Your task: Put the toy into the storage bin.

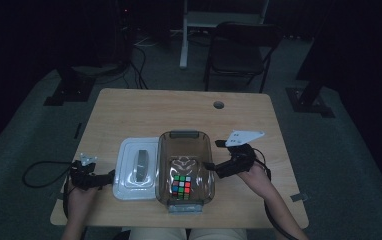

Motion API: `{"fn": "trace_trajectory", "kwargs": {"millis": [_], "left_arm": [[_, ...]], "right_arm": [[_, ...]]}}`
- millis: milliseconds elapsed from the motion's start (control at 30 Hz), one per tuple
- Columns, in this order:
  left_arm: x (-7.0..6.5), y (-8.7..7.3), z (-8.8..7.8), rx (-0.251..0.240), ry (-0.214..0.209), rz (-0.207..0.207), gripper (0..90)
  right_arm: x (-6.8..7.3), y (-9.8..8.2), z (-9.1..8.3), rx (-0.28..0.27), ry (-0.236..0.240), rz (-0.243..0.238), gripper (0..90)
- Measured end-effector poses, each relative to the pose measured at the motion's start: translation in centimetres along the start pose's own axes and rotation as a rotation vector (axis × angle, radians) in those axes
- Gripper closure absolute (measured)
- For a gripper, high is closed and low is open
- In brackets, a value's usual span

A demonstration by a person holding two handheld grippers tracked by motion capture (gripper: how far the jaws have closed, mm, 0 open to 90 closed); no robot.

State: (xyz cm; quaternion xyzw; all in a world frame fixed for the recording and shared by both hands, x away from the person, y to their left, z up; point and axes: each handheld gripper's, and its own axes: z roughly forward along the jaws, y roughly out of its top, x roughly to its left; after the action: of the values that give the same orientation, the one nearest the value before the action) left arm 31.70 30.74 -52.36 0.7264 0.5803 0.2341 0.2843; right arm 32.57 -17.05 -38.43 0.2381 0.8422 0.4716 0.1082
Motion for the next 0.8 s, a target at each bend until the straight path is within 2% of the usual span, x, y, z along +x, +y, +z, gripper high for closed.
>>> {"fn": "trace_trajectory", "kwargs": {"millis": [33, 100, 133, 233, 400, 500, 733, 800], "left_arm": [[0.0, 0.0, 0.0, 0.0, 0.0, 0.0, 1.3], [0.0, 0.0, 0.0, -0.001, 0.0, 0.0, 1.3], [0.0, 0.0, 0.0, 0.0, 0.0, 0.0, 1.3], [0.0, 0.0, 0.0, -0.001, 0.0, 0.0, 1.3], [0.0, 0.0, 0.0, 0.0, 0.0, 0.0, 1.3], [0.0, 0.0, 0.0, 0.0, 0.0, 0.0, 1.3], [0.0, 0.0, 0.0, 0.0, 0.0, 0.0, 1.3], [0.0, 0.0, 0.0, 0.0, 0.0, 0.0, 1.3]], "right_arm": [[-0.2, -0.3, -0.3, -0.014, -0.03, 0.004, 11.5], [-0.4, -0.5, -0.5, -0.014, -0.029, 0.009, 11.5], [-0.5, -1.0, -0.8, -0.019, -0.065, 0.015, 11.5], [-0.7, -1.5, -0.9, -0.016, -0.068, 0.024, 11.5], [-0.9, -2.9, -1.6, -0.051, -0.125, 0.03, 11.5], [-1.0, -3.7, -1.8, -0.047, -0.15, 0.032, 11.5], [-1.6, -6.1, -2.2, -0.069, -0.202, 0.078, 11.5], [-1.7, -6.7, -2.1, -0.066, -0.235, 0.086, 11.5]]}}
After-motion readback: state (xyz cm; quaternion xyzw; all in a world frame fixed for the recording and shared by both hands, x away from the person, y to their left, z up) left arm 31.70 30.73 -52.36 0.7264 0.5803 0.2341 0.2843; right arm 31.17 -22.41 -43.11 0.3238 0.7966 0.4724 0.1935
